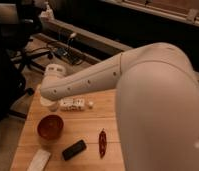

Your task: Place the ceramic cup in the ceramic bowl

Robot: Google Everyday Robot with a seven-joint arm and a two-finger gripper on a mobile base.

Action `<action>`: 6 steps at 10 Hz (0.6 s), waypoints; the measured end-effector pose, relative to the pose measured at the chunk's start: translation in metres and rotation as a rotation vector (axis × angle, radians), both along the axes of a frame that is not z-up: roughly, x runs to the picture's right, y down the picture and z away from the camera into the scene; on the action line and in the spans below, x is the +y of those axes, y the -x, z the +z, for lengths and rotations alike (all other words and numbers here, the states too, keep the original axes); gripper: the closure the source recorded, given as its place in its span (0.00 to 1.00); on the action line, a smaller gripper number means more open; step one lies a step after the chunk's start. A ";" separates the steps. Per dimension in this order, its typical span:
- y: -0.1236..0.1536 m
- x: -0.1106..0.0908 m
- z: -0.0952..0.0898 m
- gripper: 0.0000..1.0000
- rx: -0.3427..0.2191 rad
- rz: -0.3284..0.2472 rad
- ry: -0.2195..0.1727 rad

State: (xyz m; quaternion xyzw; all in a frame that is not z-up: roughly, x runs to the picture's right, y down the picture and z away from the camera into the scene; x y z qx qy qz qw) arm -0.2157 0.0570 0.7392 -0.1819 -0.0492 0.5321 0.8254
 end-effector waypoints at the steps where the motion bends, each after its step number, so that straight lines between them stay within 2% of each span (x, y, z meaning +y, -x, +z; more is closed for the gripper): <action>1: 0.003 0.023 -0.014 1.00 -0.049 -0.020 0.011; 2: 0.008 0.046 -0.022 1.00 -0.094 -0.039 0.035; 4: 0.018 0.078 -0.020 1.00 -0.136 -0.083 0.077; 5: 0.021 0.091 -0.013 0.95 -0.134 -0.110 0.096; 6: 0.020 0.098 -0.002 0.84 -0.109 -0.138 0.106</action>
